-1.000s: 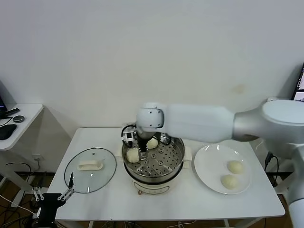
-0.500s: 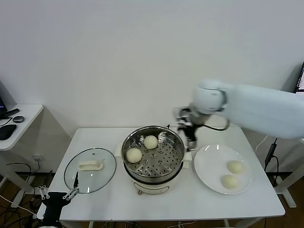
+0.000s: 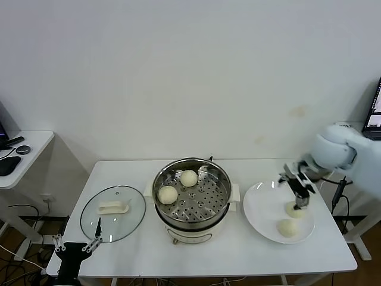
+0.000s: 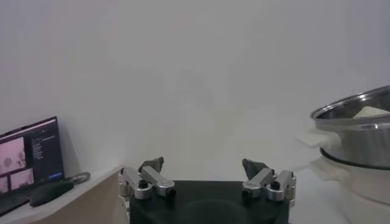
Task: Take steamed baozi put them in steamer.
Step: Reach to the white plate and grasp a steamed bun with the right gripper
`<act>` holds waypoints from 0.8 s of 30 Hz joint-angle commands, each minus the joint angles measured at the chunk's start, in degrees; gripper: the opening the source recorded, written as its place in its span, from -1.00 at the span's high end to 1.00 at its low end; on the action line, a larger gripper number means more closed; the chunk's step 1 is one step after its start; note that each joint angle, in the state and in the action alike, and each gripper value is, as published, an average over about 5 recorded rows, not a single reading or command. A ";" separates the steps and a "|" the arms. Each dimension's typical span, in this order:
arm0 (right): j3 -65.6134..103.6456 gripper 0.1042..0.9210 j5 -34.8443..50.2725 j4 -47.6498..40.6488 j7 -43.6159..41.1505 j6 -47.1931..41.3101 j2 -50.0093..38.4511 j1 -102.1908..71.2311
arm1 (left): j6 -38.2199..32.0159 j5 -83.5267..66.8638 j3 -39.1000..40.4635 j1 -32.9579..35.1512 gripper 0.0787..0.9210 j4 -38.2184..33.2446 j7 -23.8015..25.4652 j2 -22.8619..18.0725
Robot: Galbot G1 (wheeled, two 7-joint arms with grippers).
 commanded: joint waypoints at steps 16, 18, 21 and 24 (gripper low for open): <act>29.33 -0.76 -11.47 -11.79 6.76 5.90 2.46 -38.47 | -0.08 0.51 -1.53 1.22 -0.77 -0.41 0.01 -0.79; 29.46 -0.76 -11.72 -12.65 7.08 5.85 3.54 -38.32 | -0.09 0.50 -1.78 1.27 -0.77 -0.37 0.02 -0.77; 29.29 -0.76 -11.97 -13.56 7.20 5.66 4.76 -38.17 | -0.12 0.46 -2.11 1.34 -0.77 -0.28 0.01 -0.73; 29.01 -0.76 -11.96 -14.27 7.25 5.18 5.77 -38.27 | -0.14 0.43 -2.31 1.35 -0.77 -0.14 0.00 -0.69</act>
